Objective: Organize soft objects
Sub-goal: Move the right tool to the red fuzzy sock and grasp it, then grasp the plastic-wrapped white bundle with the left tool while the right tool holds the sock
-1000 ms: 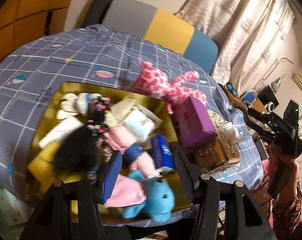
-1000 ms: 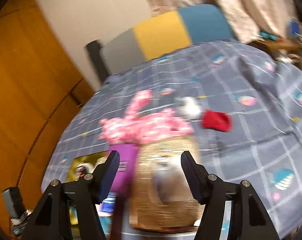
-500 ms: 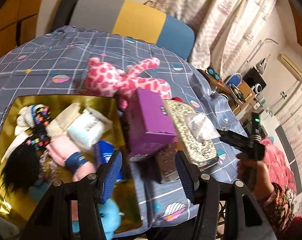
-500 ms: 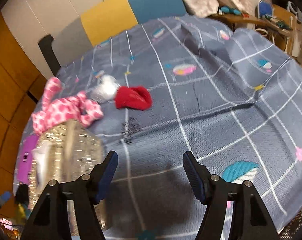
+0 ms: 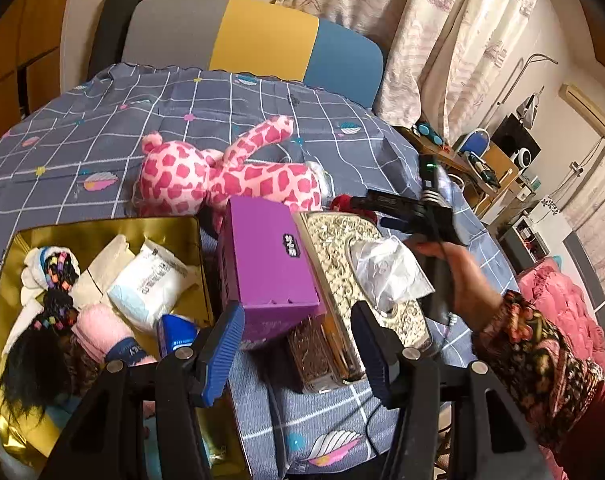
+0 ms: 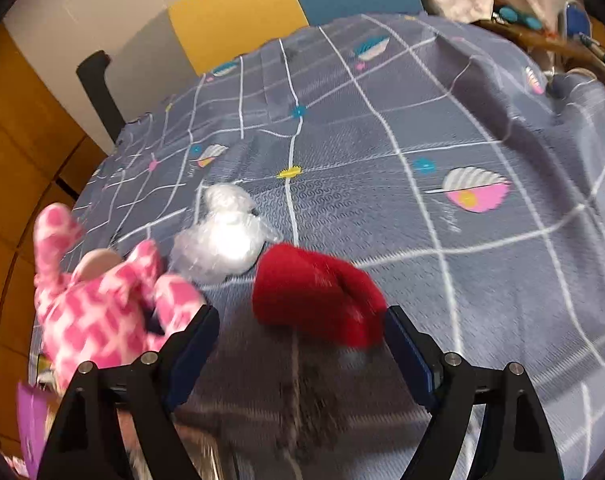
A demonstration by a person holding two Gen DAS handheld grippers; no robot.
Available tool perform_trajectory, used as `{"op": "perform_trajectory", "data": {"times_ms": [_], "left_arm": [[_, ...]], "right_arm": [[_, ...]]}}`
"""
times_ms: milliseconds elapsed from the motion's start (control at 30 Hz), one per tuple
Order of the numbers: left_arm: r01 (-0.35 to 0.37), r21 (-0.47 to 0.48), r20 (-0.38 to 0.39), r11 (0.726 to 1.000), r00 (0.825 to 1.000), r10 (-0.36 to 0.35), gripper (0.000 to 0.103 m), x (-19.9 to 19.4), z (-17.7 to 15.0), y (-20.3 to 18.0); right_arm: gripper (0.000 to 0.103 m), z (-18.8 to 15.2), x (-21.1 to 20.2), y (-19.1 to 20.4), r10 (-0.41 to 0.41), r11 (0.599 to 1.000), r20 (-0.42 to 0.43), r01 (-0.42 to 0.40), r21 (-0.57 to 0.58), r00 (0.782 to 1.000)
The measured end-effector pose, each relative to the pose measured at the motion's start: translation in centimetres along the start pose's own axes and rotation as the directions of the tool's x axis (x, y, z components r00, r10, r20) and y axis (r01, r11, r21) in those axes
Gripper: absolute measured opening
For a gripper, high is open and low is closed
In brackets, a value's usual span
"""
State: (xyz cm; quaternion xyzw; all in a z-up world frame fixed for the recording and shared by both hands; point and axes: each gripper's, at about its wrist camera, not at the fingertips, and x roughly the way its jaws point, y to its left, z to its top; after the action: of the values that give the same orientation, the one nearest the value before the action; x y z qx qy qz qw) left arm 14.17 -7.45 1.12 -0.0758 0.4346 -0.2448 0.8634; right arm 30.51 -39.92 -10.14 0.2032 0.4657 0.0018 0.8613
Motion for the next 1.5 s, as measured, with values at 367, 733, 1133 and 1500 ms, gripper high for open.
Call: {"op": "perform_trajectory", "data": {"times_ms": [367, 733, 1133, 1500], "left_arm": [[-0.008, 0.087, -0.01, 0.996, 1.0, 0.009, 0.056, 1.9, 3.2, -3.3], [0.055, 0.084, -0.058, 0.995, 0.997, -0.05, 0.056, 5.7, 9.7, -7.5], [-0.038, 0.08, -0.286, 0.996, 0.956, 0.059, 0.056, 18.3, 15.9, -9.9], [-0.22, 0.169, -0.407, 0.961, 0.873, 0.271, 0.064, 29.0, 18.2, -9.5]], "right_arm": [[0.028, 0.4, 2.8, -0.4, -0.068, 0.993, -0.002, 0.067, -0.102, 0.998], [0.013, -3.3, -3.1, -6.3, -0.017, 0.999, 0.11, 0.022, -0.044, 0.994], [0.009, -5.7, -3.6, -9.2, -0.049, 0.998, 0.231, 0.059, -0.037, 0.972], [0.009, -6.0, -3.3, -10.0, -0.038, 0.999, 0.236, 0.04, -0.003, 0.971]]}}
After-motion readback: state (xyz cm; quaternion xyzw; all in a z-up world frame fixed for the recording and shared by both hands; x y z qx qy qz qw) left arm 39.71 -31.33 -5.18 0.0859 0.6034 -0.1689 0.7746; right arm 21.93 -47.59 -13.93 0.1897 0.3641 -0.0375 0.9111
